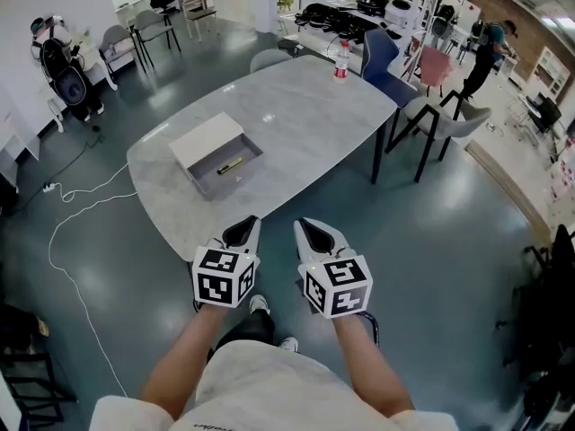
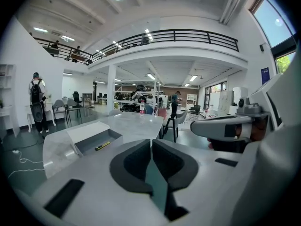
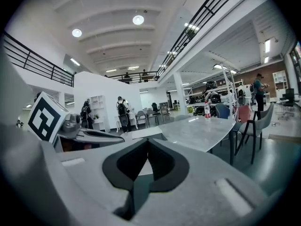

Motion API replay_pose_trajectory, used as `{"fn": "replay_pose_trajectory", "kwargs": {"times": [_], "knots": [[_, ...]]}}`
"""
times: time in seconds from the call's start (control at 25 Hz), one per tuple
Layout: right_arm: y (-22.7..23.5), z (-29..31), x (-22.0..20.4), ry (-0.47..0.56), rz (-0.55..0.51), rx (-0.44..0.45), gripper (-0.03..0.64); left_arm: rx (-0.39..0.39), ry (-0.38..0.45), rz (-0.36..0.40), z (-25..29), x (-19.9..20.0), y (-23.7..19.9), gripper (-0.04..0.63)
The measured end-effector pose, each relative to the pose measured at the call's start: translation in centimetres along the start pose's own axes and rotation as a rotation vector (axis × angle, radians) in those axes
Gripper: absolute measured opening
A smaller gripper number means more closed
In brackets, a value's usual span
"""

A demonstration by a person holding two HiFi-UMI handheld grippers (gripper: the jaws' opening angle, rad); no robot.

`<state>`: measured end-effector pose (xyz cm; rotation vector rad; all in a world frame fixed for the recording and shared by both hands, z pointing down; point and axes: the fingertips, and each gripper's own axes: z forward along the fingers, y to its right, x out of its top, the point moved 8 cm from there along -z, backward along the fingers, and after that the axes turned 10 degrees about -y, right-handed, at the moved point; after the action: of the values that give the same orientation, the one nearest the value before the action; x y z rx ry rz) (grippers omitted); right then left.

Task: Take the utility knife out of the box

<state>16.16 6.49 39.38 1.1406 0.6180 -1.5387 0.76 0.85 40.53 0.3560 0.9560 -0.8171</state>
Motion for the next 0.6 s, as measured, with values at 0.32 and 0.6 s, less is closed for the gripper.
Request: {"fn": "replay_pose_trajectory", "kwargs": {"times": [0.32,0.6], "knots": [[-0.4,5.2,1.7,-0.031,-0.051,0.080,0.005,0.075,0.009,-0.058,1.4,0.2,-4.4,0.021],[0.7,11.5,3.4,-0.068,-0.098,0.148,0.005,0.111,-0.004,-0.082,5.2,1.0,-8.9,0.021]]}}
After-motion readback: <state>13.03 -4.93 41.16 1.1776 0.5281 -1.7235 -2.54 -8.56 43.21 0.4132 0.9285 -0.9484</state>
